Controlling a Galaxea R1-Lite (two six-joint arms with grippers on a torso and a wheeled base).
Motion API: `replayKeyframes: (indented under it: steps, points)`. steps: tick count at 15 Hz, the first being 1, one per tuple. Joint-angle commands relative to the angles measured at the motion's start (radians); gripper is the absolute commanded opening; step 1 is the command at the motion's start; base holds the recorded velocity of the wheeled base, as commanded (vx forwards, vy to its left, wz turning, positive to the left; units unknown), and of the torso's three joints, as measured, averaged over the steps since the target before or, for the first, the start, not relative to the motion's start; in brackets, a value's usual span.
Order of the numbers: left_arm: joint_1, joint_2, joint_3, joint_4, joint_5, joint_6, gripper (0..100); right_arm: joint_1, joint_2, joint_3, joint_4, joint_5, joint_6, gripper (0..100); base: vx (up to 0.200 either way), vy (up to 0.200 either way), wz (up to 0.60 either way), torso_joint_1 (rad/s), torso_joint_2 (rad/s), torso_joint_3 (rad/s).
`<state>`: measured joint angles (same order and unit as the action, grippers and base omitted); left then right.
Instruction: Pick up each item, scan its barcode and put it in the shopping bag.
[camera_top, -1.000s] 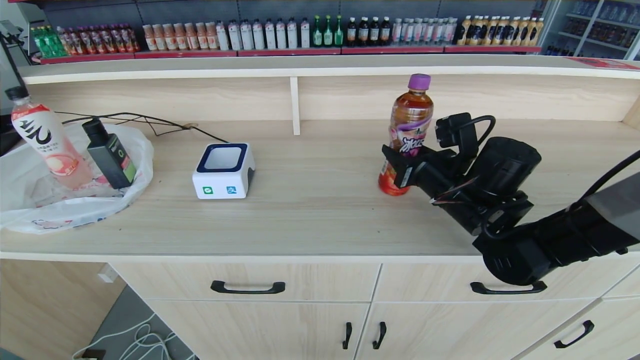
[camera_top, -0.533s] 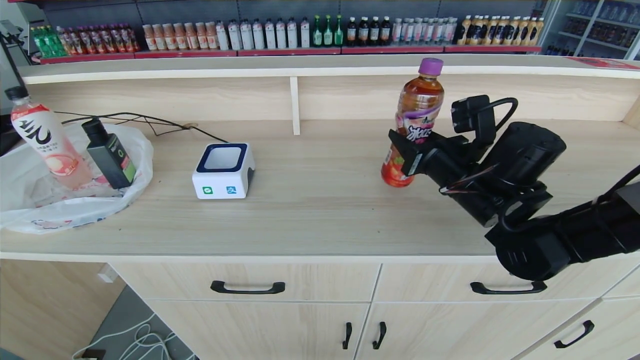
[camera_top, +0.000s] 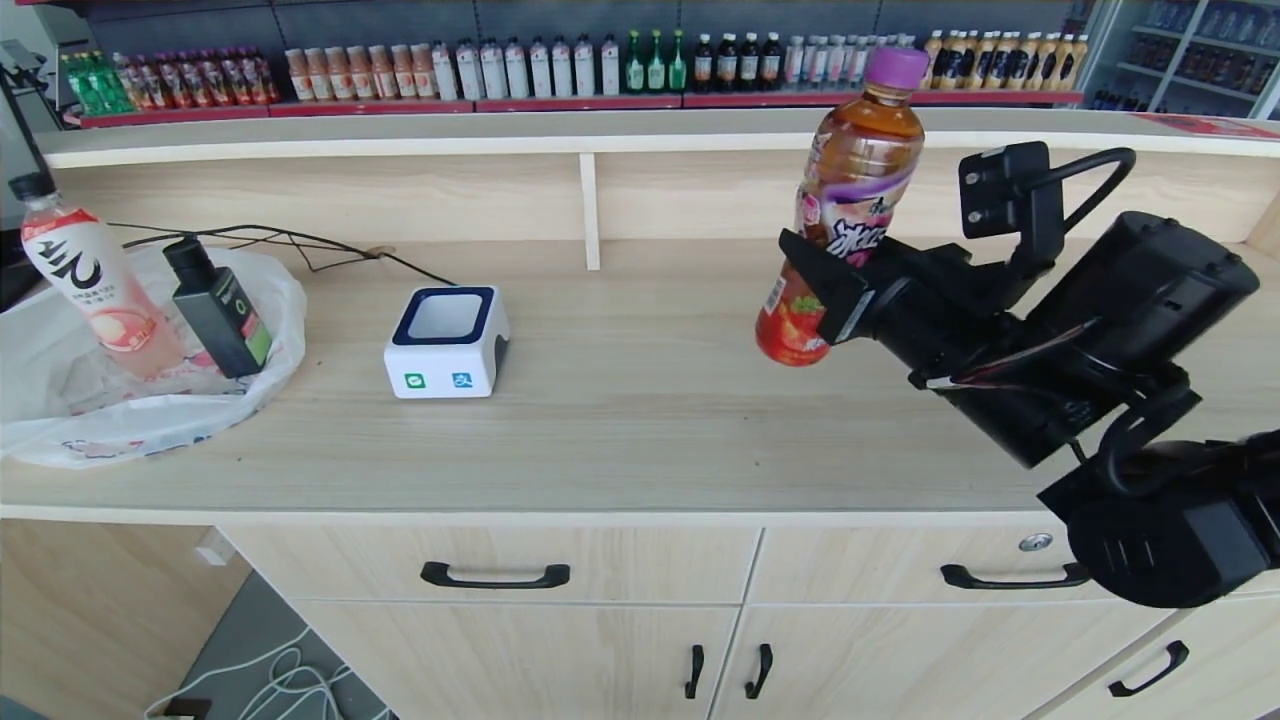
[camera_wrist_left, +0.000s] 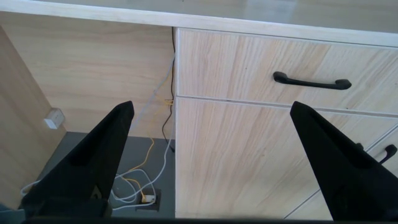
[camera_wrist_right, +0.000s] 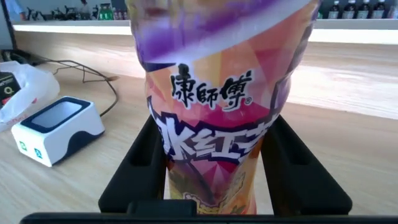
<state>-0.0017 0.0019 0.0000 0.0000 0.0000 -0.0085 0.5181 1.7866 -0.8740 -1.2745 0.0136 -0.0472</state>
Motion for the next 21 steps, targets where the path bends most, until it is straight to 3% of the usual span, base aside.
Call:
replayKeyframes:
  steps: [1,7,9,12,21]
  points:
    - [0.0,0.0,0.0,0.0,0.0,-0.001,100,0.056,-0.131,0.096,-0.003,0.035,0.0,0,0.0,0.0,0.0,0.0,0.0,0.0]
    - [0.0,0.0,0.0,0.0,0.0,-0.001,100,0.091,-0.412,0.445,-0.008,0.198,0.03,0,0.0,0.0,0.0,0.0,0.0,0.0]
    - [0.0,0.0,0.0,0.0,0.0,-0.001,100,0.091,-0.461,0.501,-0.008,0.244,0.084,0,0.0,0.0,0.0,0.0,0.0,0.0]
    - [0.0,0.0,0.0,0.0,0.0,-0.001,100,0.096,-0.481,0.509,-0.009,0.262,0.175,0,0.0,0.0,0.0,0.0,0.0,0.0]
    - [0.0,0.0,0.0,0.0,0.0,-0.001,100,0.099,-0.487,0.468,-0.013,0.578,0.486,0,0.0,0.0,0.0,0.0,0.0,0.0]
